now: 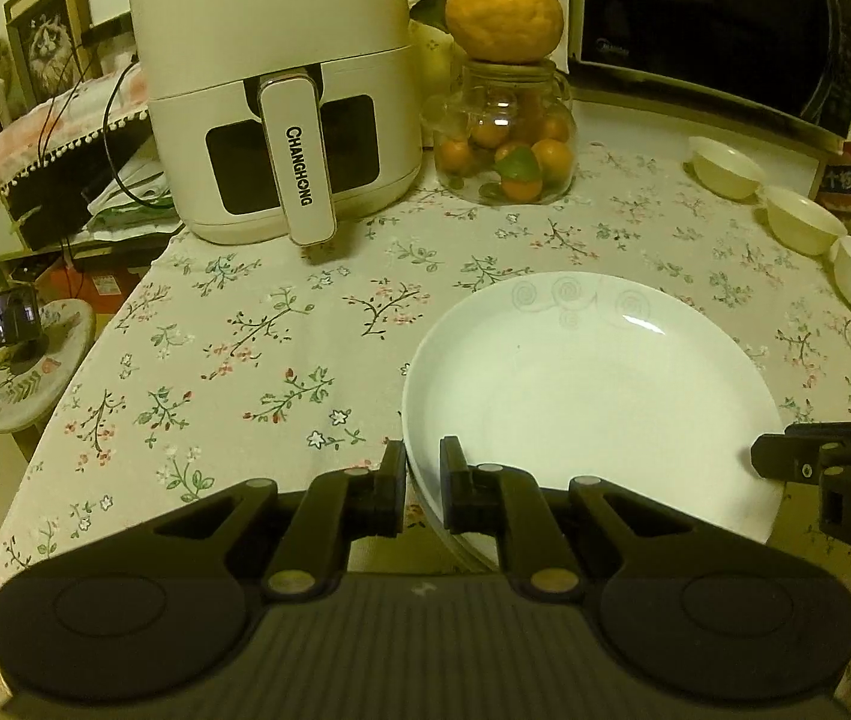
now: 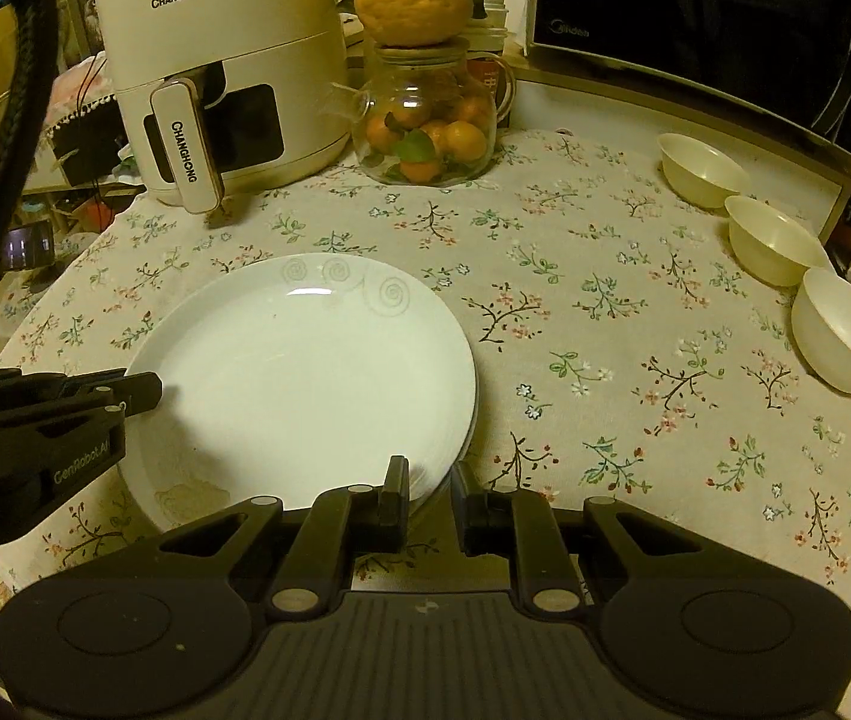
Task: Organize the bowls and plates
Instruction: 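Carry the white plate with both grippers over the blue plate stack, then lower the white plate onto the stack and open both grippers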
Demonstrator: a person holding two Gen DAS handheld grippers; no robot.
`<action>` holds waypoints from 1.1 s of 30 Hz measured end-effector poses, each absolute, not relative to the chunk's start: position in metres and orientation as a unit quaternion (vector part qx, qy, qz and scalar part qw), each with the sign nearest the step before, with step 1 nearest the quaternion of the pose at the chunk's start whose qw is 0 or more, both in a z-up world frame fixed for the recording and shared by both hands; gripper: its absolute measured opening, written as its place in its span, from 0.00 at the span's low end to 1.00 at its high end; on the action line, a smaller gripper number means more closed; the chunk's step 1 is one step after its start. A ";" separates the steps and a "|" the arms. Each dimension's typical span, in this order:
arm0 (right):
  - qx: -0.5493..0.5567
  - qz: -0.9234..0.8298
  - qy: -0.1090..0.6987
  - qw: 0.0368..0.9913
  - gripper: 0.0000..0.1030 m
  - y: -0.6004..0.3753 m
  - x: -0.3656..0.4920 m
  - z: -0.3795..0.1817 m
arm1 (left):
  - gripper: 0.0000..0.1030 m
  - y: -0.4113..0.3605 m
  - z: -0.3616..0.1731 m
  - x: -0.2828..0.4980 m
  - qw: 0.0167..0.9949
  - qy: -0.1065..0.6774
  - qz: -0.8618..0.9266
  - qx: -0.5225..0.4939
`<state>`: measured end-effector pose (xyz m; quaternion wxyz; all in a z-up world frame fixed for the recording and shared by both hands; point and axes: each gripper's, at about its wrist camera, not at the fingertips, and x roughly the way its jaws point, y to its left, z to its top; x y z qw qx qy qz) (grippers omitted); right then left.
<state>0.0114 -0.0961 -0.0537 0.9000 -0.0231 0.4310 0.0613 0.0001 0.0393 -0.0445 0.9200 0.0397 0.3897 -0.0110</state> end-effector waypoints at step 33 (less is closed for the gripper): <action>0.079 0.088 0.431 0.894 0.32 -0.119 0.009 -0.061 | 0.31 0.073 -0.042 0.003 0.908 0.410 -0.059 -0.067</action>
